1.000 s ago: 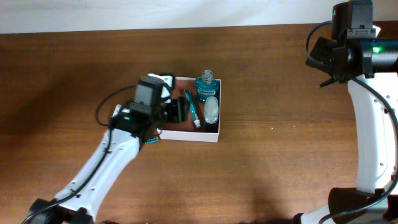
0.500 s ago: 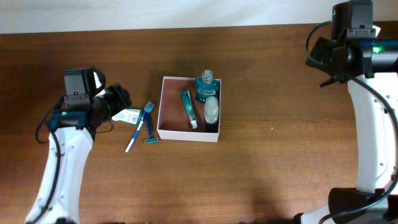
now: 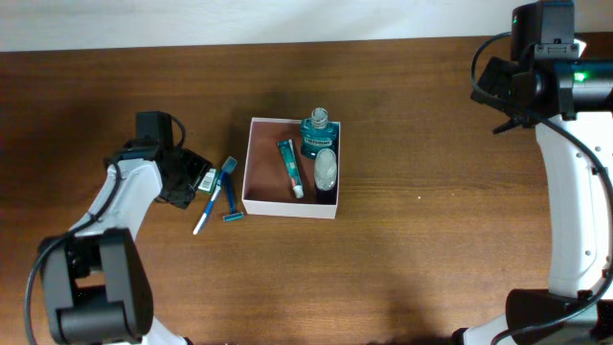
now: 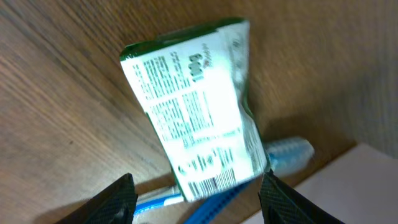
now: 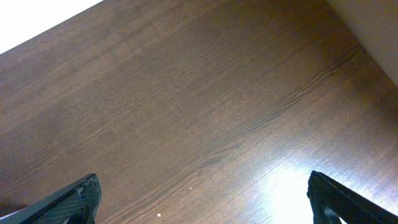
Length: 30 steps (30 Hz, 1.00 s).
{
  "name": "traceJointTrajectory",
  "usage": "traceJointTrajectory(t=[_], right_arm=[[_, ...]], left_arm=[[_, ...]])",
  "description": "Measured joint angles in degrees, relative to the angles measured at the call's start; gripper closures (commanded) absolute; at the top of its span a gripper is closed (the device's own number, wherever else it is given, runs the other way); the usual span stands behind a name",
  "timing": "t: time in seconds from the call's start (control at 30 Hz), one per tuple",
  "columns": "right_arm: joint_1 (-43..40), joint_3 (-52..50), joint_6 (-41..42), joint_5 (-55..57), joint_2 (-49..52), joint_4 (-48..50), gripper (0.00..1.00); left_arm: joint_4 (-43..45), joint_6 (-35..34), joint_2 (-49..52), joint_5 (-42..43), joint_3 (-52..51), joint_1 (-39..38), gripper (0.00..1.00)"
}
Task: Pack container
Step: 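Return the left gripper to the soap bar and grasp it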
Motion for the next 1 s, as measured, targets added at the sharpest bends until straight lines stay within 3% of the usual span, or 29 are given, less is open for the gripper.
traceJointTrajectory(t=[0.13, 0.23, 0.6, 0.67, 0.8, 1.0], right_arm=[[0.0, 0.0, 0.0, 0.0, 0.0, 0.0, 0.01], [0.0, 0.0, 0.0, 0.0, 0.0, 0.0, 0.01], [0.0, 0.0, 0.0, 0.0, 0.0, 0.0, 0.01], [0.0, 0.0, 0.0, 0.0, 0.0, 0.0, 0.01], [0.0, 0.0, 0.0, 0.0, 0.0, 0.0, 0.01], [0.0, 0.0, 0.0, 0.0, 0.0, 0.0, 0.01]], left_arm=[[2.9, -2.2, 1.6, -0.3, 0.0, 0.0, 0.28], [4.6, -2.8, 1.8, -0.3, 0.0, 0.0, 0.2], [6.0, -3.9, 3.7, -1.2, 0.0, 0.0, 0.17], [6.0, -4.0, 4.8, -1.2, 0.1, 0.0, 0.21], [6.4, -4.7, 4.9, -1.4, 0.2, 0.0, 0.4], [6.5, -5.2, 5.1, -1.6, 0.2, 0.0, 0.59]])
